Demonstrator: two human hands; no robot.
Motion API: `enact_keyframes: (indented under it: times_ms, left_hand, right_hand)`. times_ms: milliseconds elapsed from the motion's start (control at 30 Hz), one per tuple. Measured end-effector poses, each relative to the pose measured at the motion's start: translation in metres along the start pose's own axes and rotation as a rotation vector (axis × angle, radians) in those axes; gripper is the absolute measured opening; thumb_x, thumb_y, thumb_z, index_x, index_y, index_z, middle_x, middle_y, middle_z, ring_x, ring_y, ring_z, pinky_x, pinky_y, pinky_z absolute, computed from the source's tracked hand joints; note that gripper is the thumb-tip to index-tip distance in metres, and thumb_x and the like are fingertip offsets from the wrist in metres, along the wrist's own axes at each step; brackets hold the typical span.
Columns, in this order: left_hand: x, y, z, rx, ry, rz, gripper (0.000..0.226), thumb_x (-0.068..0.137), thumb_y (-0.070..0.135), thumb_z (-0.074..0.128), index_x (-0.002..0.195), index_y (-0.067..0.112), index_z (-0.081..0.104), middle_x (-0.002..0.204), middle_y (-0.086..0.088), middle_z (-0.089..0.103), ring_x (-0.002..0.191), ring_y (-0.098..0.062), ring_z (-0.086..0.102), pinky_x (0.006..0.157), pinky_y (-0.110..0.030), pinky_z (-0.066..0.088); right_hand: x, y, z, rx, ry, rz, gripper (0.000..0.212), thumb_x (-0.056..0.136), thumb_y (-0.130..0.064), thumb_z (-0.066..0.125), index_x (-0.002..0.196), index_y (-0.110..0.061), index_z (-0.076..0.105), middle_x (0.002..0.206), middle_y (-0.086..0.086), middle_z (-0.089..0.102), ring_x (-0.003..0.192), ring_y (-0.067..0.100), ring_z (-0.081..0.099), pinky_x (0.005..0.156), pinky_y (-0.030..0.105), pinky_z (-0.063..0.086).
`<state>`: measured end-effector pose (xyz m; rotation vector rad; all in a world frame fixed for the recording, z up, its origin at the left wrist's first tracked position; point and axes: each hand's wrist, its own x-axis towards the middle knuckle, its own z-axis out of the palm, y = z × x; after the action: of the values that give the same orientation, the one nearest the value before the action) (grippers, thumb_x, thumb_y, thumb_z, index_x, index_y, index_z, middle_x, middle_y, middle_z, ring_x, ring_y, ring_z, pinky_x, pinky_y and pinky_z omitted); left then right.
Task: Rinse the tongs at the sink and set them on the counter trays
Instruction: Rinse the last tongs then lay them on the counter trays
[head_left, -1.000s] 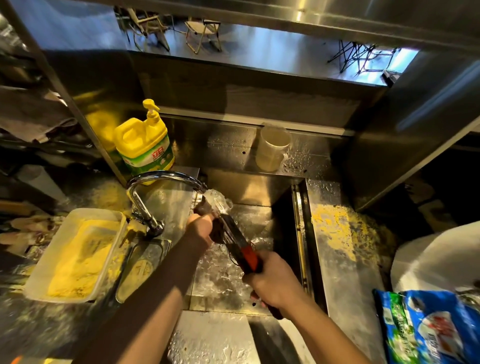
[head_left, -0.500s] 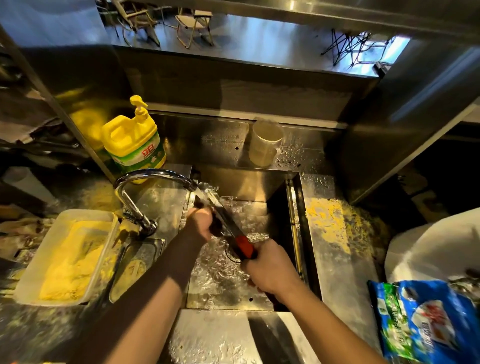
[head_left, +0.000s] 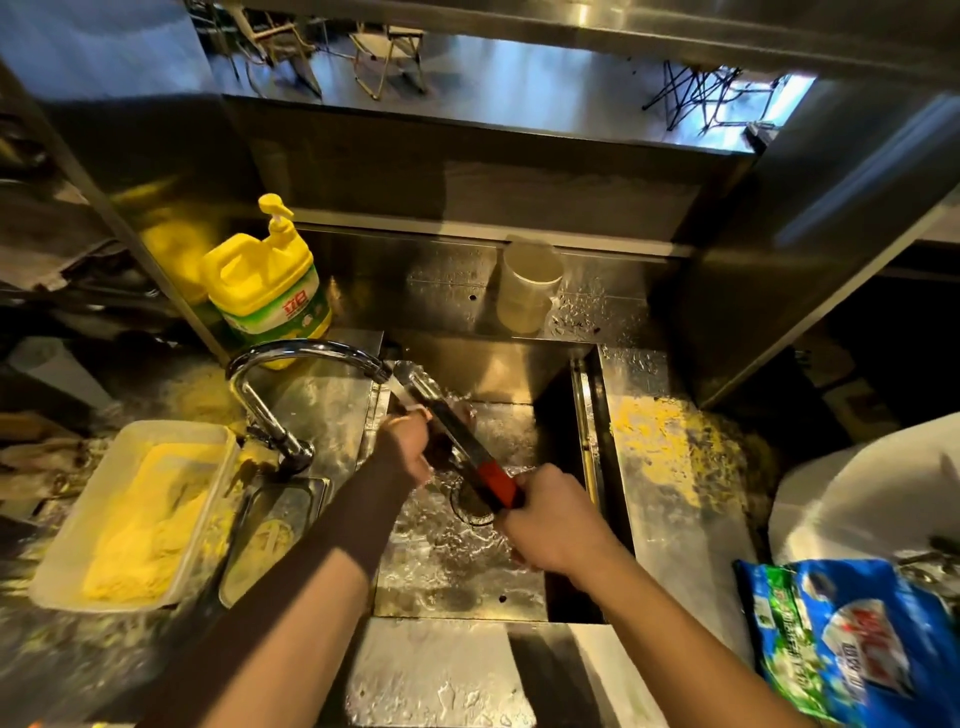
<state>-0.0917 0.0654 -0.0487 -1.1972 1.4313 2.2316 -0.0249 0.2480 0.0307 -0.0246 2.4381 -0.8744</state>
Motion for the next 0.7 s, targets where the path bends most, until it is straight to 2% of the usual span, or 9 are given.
enact_keyframes:
  times_ms: [100,167,233,367,467,500,567,633,700]
  left_hand:
    - [-0.001,0.003,0.002,-0.038,-0.026,0.016,0.043,0.105,0.026,0.038,0.137,-0.002,0.048,0.124,-0.024,0.059,0.111,-0.034,0.061,0.095,-0.047,0.049]
    - [-0.007,-0.005,0.007,0.023,-0.007,0.034,0.036,0.102,0.019,0.043,0.131,-0.001,0.053,0.129,-0.022,0.057,0.123,-0.037,0.057,0.095,-0.044,0.047]
    - [-0.009,-0.008,0.009,0.044,-0.023,0.025,0.021,0.101,0.017,0.044,0.108,0.008,0.061,0.138,-0.023,0.054,0.129,-0.040,0.052,0.096,-0.045,0.048]
    - [0.003,0.003,-0.010,-0.069,0.106,0.098,0.020,0.101,0.015,0.046,0.108,0.001,0.059,0.108,-0.022,0.060,0.081,-0.026,0.063,0.069,-0.035,0.051]
    - [-0.002,0.002,-0.017,-0.002,0.251,0.118,0.047,0.093,0.019,0.062,0.134,-0.002,0.051,0.125,-0.023,0.062,0.101,-0.033,0.064,0.089,-0.044,0.053]
    - [-0.004,-0.002,-0.018,-0.026,0.270,0.126,0.046,0.092,0.017,0.065,0.131,-0.003,0.052,0.122,-0.022,0.063,0.102,-0.036,0.065,0.088,-0.046,0.054]
    - [-0.014,-0.010,-0.019,-0.097,0.241,0.136,0.025,0.092,0.008,0.063,0.115,-0.001,0.060,0.095,-0.015,0.066,0.076,-0.027,0.068,0.065,-0.034,0.056]
    - [-0.024,-0.021,-0.018,-0.071,0.156,0.127,0.003,0.093,0.005,0.060,0.094,0.003,0.063,0.086,-0.010,0.063,0.057,-0.016,0.067,0.053,-0.024,0.055]
    - [-0.033,-0.032,-0.019,-0.008,0.061,0.095,0.004,0.094,0.012,0.061,0.096,0.009,0.061,0.097,-0.013,0.066,0.077,-0.020,0.070,0.076,-0.031,0.059]
  right_hand:
    - [-0.001,0.003,-0.008,0.044,-0.004,0.004,0.004,0.076,-0.015,0.068,0.075,-0.011,0.069,0.056,0.005,0.064,0.051,0.026,0.069,0.044,0.029,0.051]
    - [0.004,-0.003,-0.011,0.045,0.018,0.006,0.010,0.078,-0.018,0.070,0.079,-0.008,0.069,0.062,0.008,0.066,0.058,0.030,0.071,0.054,0.039,0.058]
    - [0.002,-0.007,-0.010,0.013,0.004,-0.028,0.010,0.080,-0.017,0.068,0.078,-0.008,0.069,0.064,0.008,0.066,0.059,0.030,0.071,0.054,0.039,0.057]
    - [-0.014,0.019,-0.028,0.050,-0.107,0.005,0.007,0.079,-0.010,0.069,0.086,-0.012,0.071,0.058,0.006,0.066,0.047,0.020,0.064,0.045,0.032,0.051]
    - [-0.022,0.035,-0.053,0.120,-0.143,0.083,0.011,0.080,-0.007,0.072,0.089,-0.011,0.069,0.053,0.003,0.065,0.044,0.016,0.062,0.046,0.029,0.051]
    - [-0.023,0.037,-0.058,0.165,-0.137,0.111,0.012,0.080,-0.005,0.072,0.090,-0.008,0.067,0.050,0.002,0.064,0.042,0.015,0.061,0.044,0.027,0.050]
    - [-0.023,0.036,-0.064,0.286,-0.119,0.185,0.016,0.079,0.001,0.072,0.094,-0.002,0.066,0.049,0.002,0.066,0.039,0.014,0.058,0.038,0.023,0.046]
    - [-0.021,0.033,-0.064,0.338,-0.053,0.231,0.014,0.079,0.001,0.072,0.090,-0.002,0.065,0.050,0.002,0.067,0.039,0.015,0.058,0.038,0.024,0.045]
    - [-0.018,0.031,-0.059,0.114,0.086,0.200,0.009,0.081,-0.008,0.069,0.081,-0.012,0.061,0.052,-0.002,0.064,0.045,0.016,0.061,0.043,0.025,0.045]
